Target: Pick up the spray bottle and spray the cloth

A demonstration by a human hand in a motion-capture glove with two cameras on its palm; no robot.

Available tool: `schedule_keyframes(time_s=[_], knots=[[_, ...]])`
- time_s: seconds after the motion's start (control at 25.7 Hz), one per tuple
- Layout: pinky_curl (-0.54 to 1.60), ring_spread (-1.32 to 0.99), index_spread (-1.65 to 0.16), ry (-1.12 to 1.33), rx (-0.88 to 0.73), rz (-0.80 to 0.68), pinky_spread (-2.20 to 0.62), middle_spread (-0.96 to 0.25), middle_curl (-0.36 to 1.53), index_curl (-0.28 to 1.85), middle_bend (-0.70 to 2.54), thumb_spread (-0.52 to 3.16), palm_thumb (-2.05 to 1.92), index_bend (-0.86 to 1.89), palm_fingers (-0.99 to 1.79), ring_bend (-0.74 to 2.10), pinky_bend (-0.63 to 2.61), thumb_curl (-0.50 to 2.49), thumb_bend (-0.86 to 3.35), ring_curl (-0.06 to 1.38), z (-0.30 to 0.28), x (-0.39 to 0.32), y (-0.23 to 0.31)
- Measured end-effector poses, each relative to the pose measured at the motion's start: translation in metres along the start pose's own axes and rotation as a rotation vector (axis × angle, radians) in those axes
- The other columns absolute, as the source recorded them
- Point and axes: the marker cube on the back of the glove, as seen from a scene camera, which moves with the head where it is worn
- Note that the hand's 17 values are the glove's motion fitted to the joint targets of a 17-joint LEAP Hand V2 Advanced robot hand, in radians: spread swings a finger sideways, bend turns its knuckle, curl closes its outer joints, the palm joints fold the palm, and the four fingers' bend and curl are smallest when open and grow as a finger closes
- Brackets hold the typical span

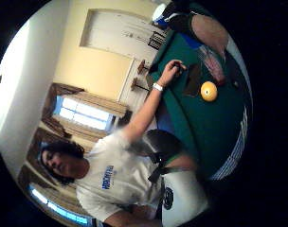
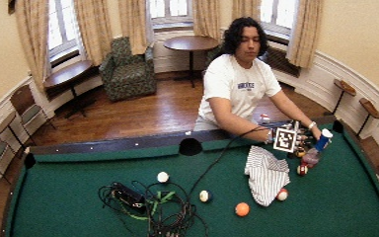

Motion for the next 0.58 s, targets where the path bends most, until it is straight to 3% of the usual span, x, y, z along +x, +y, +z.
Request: schedule_keyframes(time_s=[0.58], knots=[[0.34, -0.21, -0.48, 0.399, -0.139, -0.199, 0.19, -0.19, 0.31, 0.36, 0.17, 0.9, 0.53, 0.16, 0.51, 0.19, 0.21, 0.39, -0.04, 0.29, -0.028, -0.077, 0.066]])
